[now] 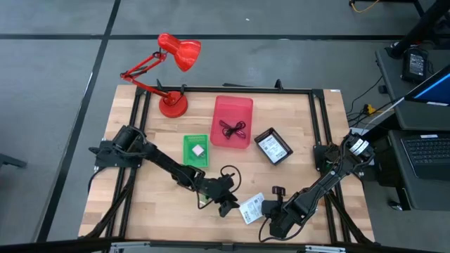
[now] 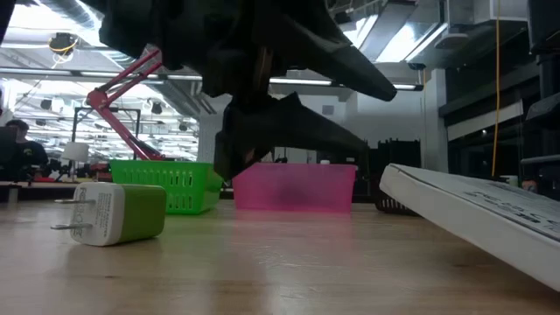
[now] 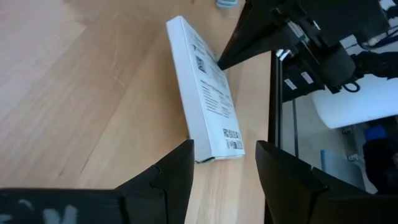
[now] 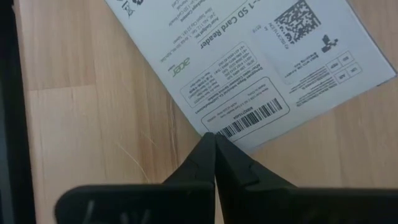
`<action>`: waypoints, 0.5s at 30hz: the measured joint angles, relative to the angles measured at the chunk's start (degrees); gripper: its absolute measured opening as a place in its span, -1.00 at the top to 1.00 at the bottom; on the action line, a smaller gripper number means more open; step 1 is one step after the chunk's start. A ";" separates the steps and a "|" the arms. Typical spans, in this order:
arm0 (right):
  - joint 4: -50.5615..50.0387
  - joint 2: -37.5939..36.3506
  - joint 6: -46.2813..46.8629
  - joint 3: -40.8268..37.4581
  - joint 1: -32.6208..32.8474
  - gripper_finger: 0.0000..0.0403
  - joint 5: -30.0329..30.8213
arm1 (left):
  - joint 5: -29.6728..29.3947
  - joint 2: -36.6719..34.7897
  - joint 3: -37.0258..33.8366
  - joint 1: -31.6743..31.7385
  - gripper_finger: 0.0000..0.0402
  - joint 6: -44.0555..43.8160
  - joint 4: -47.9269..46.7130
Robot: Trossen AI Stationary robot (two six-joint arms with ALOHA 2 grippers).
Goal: Pick and place items into bin
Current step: Put the white card reader box into the black bin
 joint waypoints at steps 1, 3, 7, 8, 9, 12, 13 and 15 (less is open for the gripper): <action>0.00 0.00 -0.27 0.00 0.00 1.00 0.01 | 0.12 0.00 0.00 0.13 0.17 -0.26 -0.05; 0.00 0.02 -0.40 0.00 0.00 1.00 0.02 | 0.70 0.00 0.00 0.29 0.17 -0.34 -0.34; -0.04 0.04 -0.55 0.00 0.00 1.00 0.35 | 1.18 0.00 0.00 0.49 0.17 -1.72 -1.84; -0.02 0.04 -0.57 0.00 0.02 1.00 0.44 | 1.18 0.03 0.00 0.49 0.17 -2.10 -2.25; -0.02 0.04 -0.59 0.00 0.02 1.00 0.52 | 1.17 0.27 0.00 0.49 0.17 -2.48 -2.24; 0.02 0.07 -0.63 0.00 0.00 1.00 0.61 | 1.21 1.12 0.00 0.49 0.17 -3.26 -1.90; 0.02 0.07 -0.63 0.00 0.00 1.00 0.59 | 1.26 1.46 0.00 0.49 0.17 -3.35 -1.02; 0.02 0.07 -0.63 -0.02 0.00 1.00 0.61 | 1.39 1.84 0.02 0.49 0.17 -3.84 -0.38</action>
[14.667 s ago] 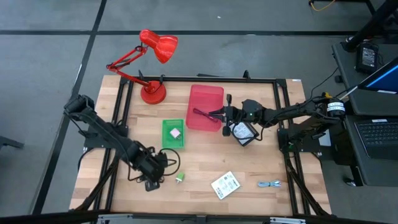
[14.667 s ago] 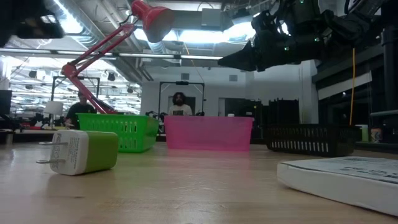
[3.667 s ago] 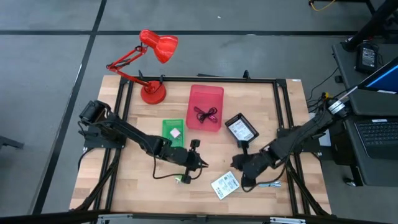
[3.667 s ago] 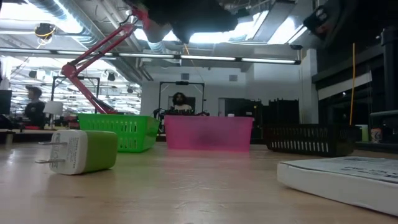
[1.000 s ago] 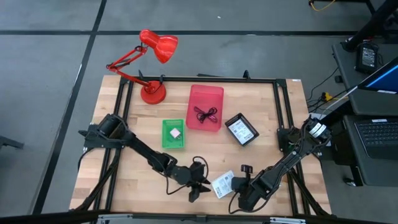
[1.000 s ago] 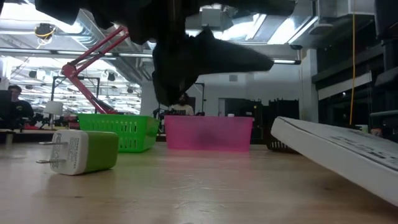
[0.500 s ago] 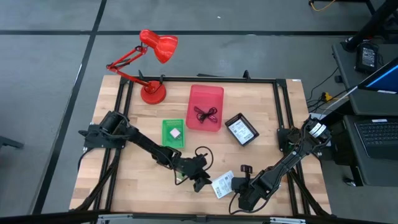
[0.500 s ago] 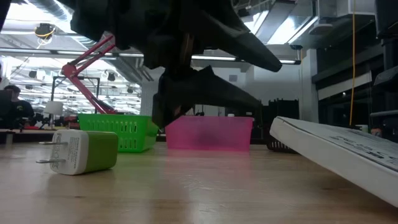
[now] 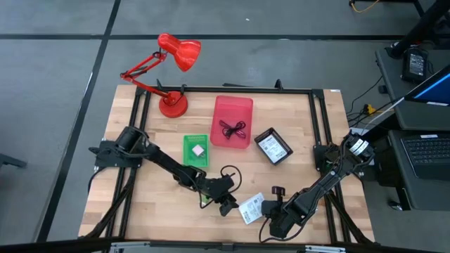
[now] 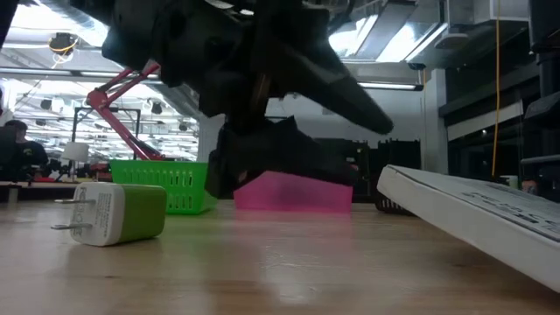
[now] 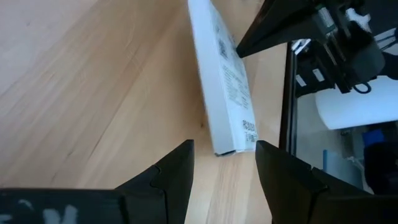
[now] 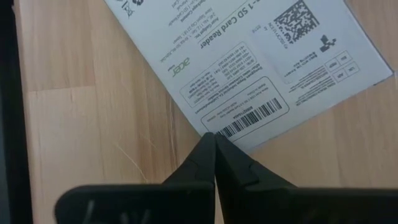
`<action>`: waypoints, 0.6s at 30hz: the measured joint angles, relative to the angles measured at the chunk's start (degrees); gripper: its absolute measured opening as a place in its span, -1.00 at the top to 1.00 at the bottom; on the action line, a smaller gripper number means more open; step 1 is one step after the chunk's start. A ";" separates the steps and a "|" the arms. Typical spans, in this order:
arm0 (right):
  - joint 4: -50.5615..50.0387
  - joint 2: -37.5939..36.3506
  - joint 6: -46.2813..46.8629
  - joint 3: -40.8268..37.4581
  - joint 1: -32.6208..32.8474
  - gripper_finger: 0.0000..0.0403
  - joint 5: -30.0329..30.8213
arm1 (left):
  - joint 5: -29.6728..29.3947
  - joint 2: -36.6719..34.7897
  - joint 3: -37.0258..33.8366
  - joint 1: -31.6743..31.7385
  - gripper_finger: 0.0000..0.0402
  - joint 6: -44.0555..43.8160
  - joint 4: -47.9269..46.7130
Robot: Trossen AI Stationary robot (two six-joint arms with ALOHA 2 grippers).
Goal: Pick and place items into bin
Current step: Put the white card reader box into the black bin
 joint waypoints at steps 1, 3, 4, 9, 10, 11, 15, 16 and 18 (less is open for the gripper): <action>0.00 0.00 0.00 0.00 0.00 1.00 0.00 | 0.01 0.07 0.00 0.00 0.17 -0.13 -0.05; 0.00 0.00 0.02 0.00 0.00 1.00 0.00 | -0.27 0.09 0.00 0.00 0.17 -0.13 0.03; 0.00 0.00 0.01 0.00 0.00 1.00 0.00 | -0.37 0.09 0.00 0.00 0.17 -0.05 0.17; 0.00 0.00 0.02 0.00 0.00 1.00 0.00 | -0.35 0.09 0.00 0.00 0.17 -0.66 0.80; 0.00 0.00 0.02 0.00 0.00 1.00 0.00 | -0.43 0.10 0.00 0.00 0.17 -0.66 0.80; 0.00 0.00 0.02 0.00 0.00 1.00 0.00 | -0.60 0.09 0.00 0.00 0.17 -0.66 0.88; -0.02 0.00 0.03 0.00 0.00 1.00 0.00 | -0.85 0.09 0.00 -0.02 0.17 -1.04 0.85; 0.00 0.00 0.02 -0.02 -0.02 1.00 0.00 | -1.07 0.10 0.00 -0.04 0.17 -1.01 0.86; -0.02 0.00 0.02 -0.02 -0.04 1.00 0.00 | -1.46 0.09 0.00 -0.04 0.17 -1.01 0.84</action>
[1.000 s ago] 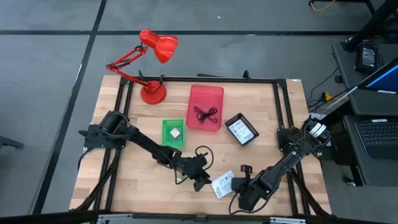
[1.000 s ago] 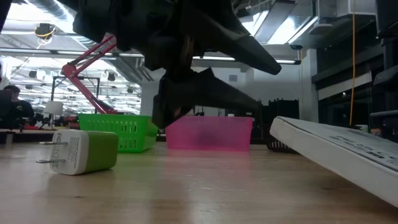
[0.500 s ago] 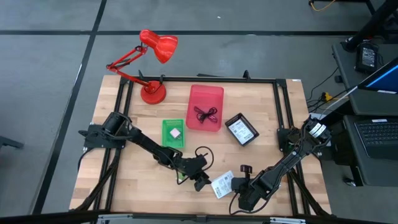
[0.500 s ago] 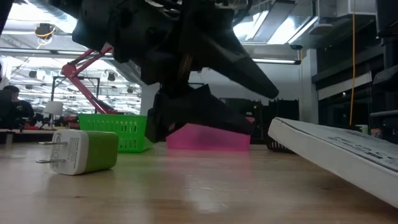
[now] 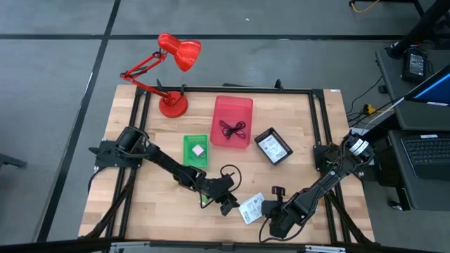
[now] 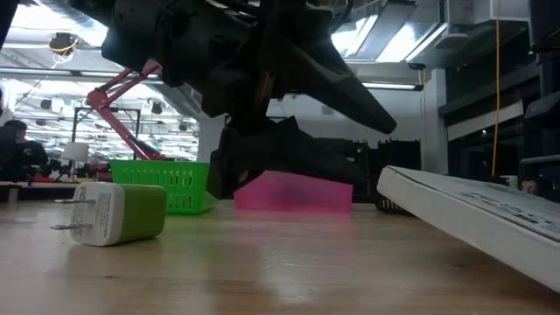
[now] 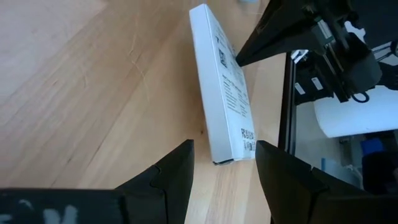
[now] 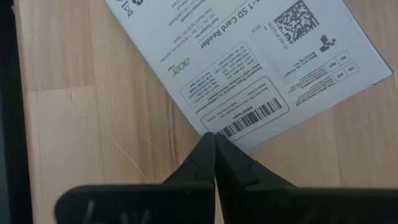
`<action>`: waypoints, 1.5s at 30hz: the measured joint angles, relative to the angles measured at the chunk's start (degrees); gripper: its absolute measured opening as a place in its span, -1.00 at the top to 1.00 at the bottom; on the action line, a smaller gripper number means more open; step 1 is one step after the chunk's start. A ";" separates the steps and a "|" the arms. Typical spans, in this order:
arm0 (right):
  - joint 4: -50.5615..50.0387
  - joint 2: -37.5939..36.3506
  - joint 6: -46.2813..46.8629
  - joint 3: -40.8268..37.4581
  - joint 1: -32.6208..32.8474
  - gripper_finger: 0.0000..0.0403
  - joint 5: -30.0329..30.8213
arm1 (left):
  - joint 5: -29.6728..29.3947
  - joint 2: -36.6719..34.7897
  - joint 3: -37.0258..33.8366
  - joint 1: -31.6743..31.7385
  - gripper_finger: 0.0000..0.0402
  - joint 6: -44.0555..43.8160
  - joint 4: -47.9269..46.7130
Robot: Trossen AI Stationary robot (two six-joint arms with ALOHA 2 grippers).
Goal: Pick and place items into bin
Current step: Put the white card reader box into the black bin
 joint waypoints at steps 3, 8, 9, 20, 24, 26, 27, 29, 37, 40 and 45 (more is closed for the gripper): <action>0.01 0.00 0.07 0.00 0.01 1.00 0.00 | 0.13 0.11 0.00 0.00 0.17 -0.08 0.01; -0.04 -0.02 0.09 0.00 -0.23 1.00 -0.07 | 1.80 3.05 2.72 -0.40 0.17 -0.02 0.14; 0.01 0.00 0.09 0.00 -0.36 1.00 -0.11 | 2.41 3.51 3.46 -0.42 0.17 0.08 0.18; 0.26 0.00 -0.23 -0.02 -0.68 1.00 -0.02 | 4.13 4.89 5.22 0.45 0.17 0.58 -2.04; 0.24 0.00 -0.31 -0.02 -0.68 1.00 0.22 | 4.66 4.87 5.22 0.42 0.18 0.13 -2.29; 0.24 0.00 -0.31 -0.02 -0.68 1.00 0.24 | 4.71 4.87 5.22 0.42 0.19 0.13 -2.24; 0.26 0.00 -0.31 -0.02 -0.68 1.00 0.30 | 4.71 4.87 5.22 0.42 0.21 0.13 -2.23; 0.26 0.00 -0.31 -0.02 -0.68 1.00 0.35 | 4.72 4.87 5.22 0.36 0.25 0.13 -2.25; 0.31 0.00 -0.29 -0.02 -0.68 1.00 0.44 | 4.96 4.87 5.22 0.28 0.45 1.13 -2.19; 0.35 0.00 -0.17 -0.02 -0.70 1.00 0.42 | 6.11 4.87 5.22 0.28 0.55 2.62 -1.36; 0.40 0.00 -0.13 -0.02 -0.70 1.00 0.88 | 5.93 4.87 5.22 0.07 0.76 4.54 -1.43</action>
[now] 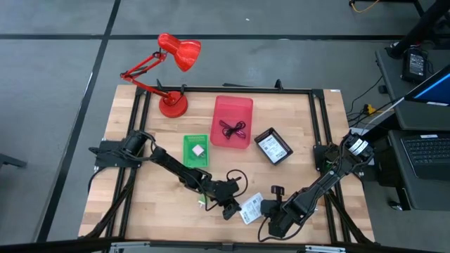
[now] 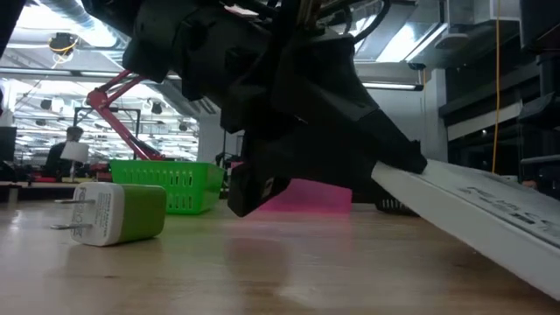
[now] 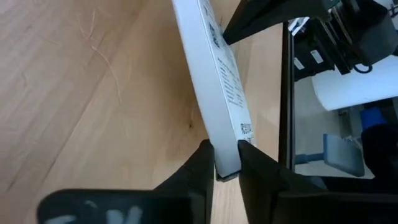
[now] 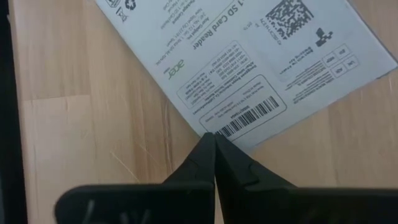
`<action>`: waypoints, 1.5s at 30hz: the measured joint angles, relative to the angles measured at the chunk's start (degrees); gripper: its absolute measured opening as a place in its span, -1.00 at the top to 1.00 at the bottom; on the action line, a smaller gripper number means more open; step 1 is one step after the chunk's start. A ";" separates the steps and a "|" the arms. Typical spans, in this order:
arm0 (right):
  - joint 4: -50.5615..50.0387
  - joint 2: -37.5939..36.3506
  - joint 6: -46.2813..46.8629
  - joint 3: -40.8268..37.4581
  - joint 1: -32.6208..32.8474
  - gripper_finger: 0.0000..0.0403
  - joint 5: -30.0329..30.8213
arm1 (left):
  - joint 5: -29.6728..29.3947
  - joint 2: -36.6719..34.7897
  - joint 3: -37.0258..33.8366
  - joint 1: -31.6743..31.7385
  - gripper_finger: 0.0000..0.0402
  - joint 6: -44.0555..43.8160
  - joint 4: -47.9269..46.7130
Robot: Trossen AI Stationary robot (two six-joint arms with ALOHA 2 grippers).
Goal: Pick and place items into bin
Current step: Put the white card reader box into the black bin
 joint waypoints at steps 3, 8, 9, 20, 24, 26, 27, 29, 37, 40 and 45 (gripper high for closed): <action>0.01 -0.01 -0.04 0.00 0.00 1.00 0.25 | -0.05 0.00 0.00 0.02 0.81 0.79 -0.46; 0.06 -1.77 -0.15 -0.14 0.02 1.00 0.74 | 0.46 -0.02 0.00 0.03 0.81 2.09 -0.40; -0.30 -2.46 -0.13 -0.22 0.05 1.00 0.86 | 0.57 -0.02 0.00 0.04 0.81 2.69 -0.40; -3.24 -11.96 -0.09 -0.17 2.04 1.00 11.84 | 0.35 -6.93 -0.07 0.31 0.83 10.63 -7.06; -4.84 -15.27 -0.17 -0.11 3.12 1.00 15.63 | -2.26 -11.39 -0.07 0.73 0.83 14.94 -12.58; -5.38 -17.00 -0.20 -0.11 3.62 1.00 17.54 | -3.29 -14.03 -0.01 1.36 0.83 17.27 -15.07; -5.70 -17.98 -0.26 -0.11 3.92 1.00 18.48 | -3.75 -15.42 -0.04 1.65 0.83 18.15 -16.60; -5.67 -19.62 -1.16 -0.07 4.27 1.00 20.36 | -4.63 -17.96 -0.67 2.20 0.83 19.71 -18.71; -5.38 -19.56 -1.25 -0.24 4.68 1.00 24.95 | -8.00 -27.22 -8.01 3.90 0.83 23.18 -19.13; -3.68 -18.51 -0.17 -1.26 4.68 1.00 29.67 | -9.93 -29.61 -11.32 4.54 0.83 23.26 -17.77; -1.19 -18.14 0.81 -2.74 4.41 1.00 35.15 | -8.98 -33.19 -16.13 6.80 0.83 25.44 -14.95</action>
